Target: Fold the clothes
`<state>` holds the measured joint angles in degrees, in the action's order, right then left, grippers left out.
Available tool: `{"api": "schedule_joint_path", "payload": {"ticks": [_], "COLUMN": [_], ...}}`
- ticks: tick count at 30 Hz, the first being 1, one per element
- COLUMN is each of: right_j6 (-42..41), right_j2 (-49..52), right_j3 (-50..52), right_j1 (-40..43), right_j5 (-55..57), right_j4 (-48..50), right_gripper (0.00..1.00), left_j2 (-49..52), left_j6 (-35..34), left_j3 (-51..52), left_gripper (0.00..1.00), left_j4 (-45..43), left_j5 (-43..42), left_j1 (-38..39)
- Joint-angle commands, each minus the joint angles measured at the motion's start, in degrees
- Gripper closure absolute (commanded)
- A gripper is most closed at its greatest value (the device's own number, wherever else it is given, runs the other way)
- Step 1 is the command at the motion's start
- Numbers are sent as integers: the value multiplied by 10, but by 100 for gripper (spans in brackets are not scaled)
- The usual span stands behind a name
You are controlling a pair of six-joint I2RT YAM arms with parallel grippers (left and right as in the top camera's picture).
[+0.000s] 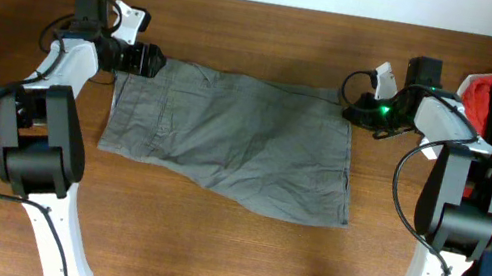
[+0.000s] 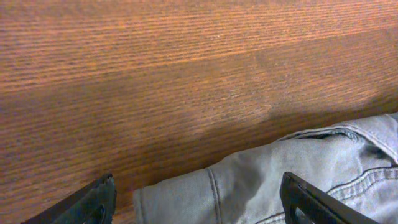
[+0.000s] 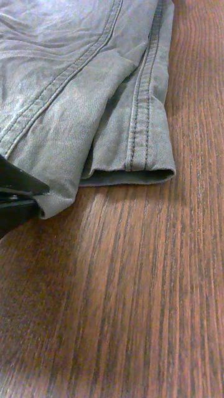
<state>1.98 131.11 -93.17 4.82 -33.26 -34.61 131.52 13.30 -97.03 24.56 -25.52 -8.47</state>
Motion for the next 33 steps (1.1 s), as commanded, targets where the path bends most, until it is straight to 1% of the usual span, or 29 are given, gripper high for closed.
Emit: {"api": "schedule_joint_path", "payload": {"ticks": [1, 2, 4, 5, 6, 7, 8, 9, 11, 12, 14, 17, 18, 19, 20, 22, 23, 24, 25, 26, 27, 29, 30, 31, 32, 33], "right_j6": [6, 6, 6, 6, 6, 6, 6, 6, 6, 5, -4, -5, -3, -3, -3, 3, 26, 44, 81, 95, 98, 98, 89, 32, -7, -45], "right_j2": [14, 14, 14, 14, 14, 14, 14, 14, 14, 12, -14, -79, -94, -130, -153, -185, -195, -198, -197, -197, -197, -197, -197, -197, -197, -197], "right_j3": [8, 8, 8, 8, 8, 8, 8, 8, 8, 4, 2, 2, 2, 2, 2, 2, 2, 3, 4, 8, 23, 73, 109, 155, 184, 217], "right_j1": [-3, -3, -3, -3, -3, -3, -3, -3, -3, -3, -3, -3, -3, -3, -3, -3, -3, -3, -3, -5, -16, -46, -67, -92, -107, -124], "right_j5": [46, 46, 46, 46, 46, 46, 46, 46, 46, 40, -10, -16, -38, -97, -117, -119, -134, -133, -120, -98, -71, -50, -49, -2, 46, 91], "right_j4": [-9, -9, -9, -9, -7, -6, -6, -5, 2, 1, 2, -27, -31, -38, -55, -126, -186, -269, -325, -365, -382, -368, -336, -277, -231, -174], "right_gripper": [95, 95, 95, 95, 95, 95, 95, 96, 96, 96, 96, 96, 96, 96, 96, 96, 96, 96, 96, 96, 96, 96, 96, 96, 96, 96], "left_j2": [27, 25, 25, 25, 23, 17, -10, -31, -78, -99, -150, -211, -218, -229, -231, -231, -231, -231, -231, -231, -231, -231, -231, -231, -231, -231], "left_j6": [3, 3, 3, 3, 3, 3, 3, 2, -11, -38, -100, -103, -103, -103, -104, -112, -112, -127, -154, -155, -155, -170, -177, -181, -180, -181], "left_j3": [-3, -3, -3, -3, -4, -10, -26, -30, -30, -30, -30, -30, -30, -30, -30, -30, -30, -28, -12, 26, 78, 184, 227, 262, 280, 303], "left_gripper": [38, 54, 70, 75, 84, 84, 94, 99, 99, 99, 99, 99, 99, 99, 99, 99, 99, 99, 99, 99, 99, 99, 99, 99, 99, 99], "left_j4": [9, 10, 23, 27, 28, 31, 38, 37, 51, 65, 109, 191, 208, 245, 271, 331, 366, 413, 435, 433, 411, 342, 313, 291, 273, 237], "left_j5": [-2, -2, -1, -1, 0, 0, 0, 0, 0, 0, 0, -2, -2, -2, -2, -2, 1, 48, 80, 86, 87, 89, 89, 89, 90, 116], "left_j1": [11, 16, 17, 15, 13, 9, -1, -7, -15, -15, -15, -13, -13, -13, -13, -13, -13, -13, -13, -13, -13, -13, -13, -13, -13, -13]}}
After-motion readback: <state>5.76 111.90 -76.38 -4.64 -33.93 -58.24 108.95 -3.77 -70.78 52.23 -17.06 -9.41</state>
